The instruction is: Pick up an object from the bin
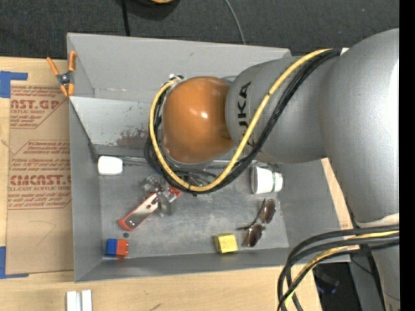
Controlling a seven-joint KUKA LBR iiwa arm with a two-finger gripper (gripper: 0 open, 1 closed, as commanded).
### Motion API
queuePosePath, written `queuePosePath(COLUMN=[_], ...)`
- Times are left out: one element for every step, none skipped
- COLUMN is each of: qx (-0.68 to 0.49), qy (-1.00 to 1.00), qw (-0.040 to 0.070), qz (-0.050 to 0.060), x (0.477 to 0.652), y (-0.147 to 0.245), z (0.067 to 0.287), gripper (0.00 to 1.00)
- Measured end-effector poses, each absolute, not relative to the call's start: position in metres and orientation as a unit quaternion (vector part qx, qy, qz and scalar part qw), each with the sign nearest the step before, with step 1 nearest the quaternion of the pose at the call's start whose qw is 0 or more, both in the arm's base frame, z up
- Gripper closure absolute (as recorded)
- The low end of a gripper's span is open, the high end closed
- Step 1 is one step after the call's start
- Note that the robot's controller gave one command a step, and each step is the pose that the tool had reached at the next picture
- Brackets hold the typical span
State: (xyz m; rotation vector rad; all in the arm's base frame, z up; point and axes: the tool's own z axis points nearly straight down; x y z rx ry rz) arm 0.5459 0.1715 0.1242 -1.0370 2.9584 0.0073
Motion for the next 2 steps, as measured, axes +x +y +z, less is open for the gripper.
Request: queuePosePath(qx=[-0.342, -0.347], qy=[0.940, 0.938], qw=[-0.001, 0.002], qz=[0.003, 0.003], x=[0.542, 0.542], y=[0.169, 0.169], z=[0.167, 0.229], gripper=[1.00, 1.00])
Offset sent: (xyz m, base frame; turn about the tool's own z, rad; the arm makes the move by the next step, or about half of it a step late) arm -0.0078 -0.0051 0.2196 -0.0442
